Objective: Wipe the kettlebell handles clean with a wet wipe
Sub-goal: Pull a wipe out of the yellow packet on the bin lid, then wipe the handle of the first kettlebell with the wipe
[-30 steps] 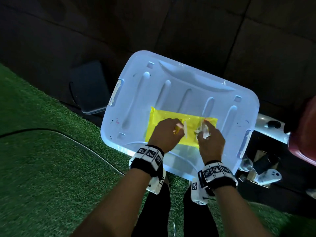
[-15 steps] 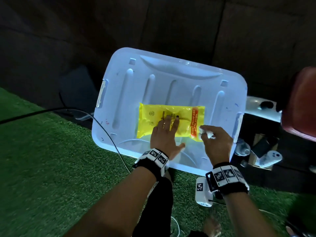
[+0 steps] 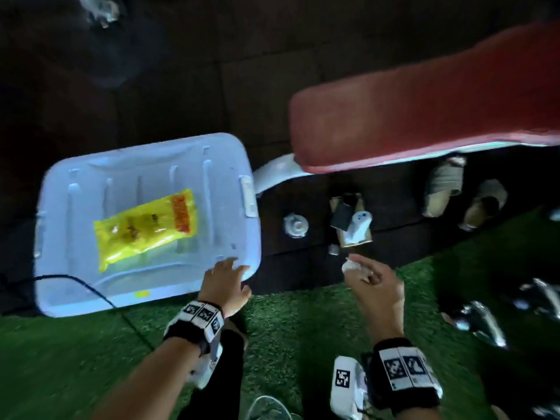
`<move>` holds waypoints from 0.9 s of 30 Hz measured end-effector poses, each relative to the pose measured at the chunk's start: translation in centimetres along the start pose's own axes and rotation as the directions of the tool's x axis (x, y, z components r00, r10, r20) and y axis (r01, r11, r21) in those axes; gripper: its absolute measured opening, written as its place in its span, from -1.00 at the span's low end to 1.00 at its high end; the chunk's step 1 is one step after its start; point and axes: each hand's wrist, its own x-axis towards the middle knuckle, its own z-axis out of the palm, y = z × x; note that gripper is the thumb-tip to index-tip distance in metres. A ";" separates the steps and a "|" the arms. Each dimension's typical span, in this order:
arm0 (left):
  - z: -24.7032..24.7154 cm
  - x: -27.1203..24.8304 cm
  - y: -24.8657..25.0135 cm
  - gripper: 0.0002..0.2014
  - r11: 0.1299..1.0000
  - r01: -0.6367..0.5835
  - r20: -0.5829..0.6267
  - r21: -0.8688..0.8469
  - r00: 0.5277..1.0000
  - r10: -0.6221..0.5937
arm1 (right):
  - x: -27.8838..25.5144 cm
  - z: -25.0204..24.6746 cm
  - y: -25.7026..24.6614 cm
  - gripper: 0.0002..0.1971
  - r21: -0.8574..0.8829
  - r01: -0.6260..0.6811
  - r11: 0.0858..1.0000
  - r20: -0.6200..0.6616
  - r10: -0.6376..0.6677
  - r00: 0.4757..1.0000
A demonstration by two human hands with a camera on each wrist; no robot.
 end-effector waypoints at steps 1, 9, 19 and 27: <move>1.1 -0.5 2.6 -0.48 0.999 -0.040 0.065 -0.029 0.997 0.042 | -0.3 -4.0 1.2 -0.74 -0.010 -0.012 1.000 -0.018 0.012 1.000; 12.5 3.5 20.2 -0.61 0.985 -0.165 0.502 0.047 0.857 0.119 | -1.2 -31.2 14.3 -0.69 -0.117 -0.127 0.985 -0.260 0.093 0.961; 25.6 17.2 43.8 -0.59 0.788 -0.594 0.494 0.164 0.740 0.455 | 7.4 -40.8 34.8 -0.65 -0.087 -0.170 0.982 -0.566 0.092 0.819; 33.1 28.6 56.2 -0.30 0.629 -0.777 0.333 -0.035 0.584 0.740 | 15.4 -43.0 41.1 -0.70 -0.241 -0.016 0.970 -0.501 -0.111 0.858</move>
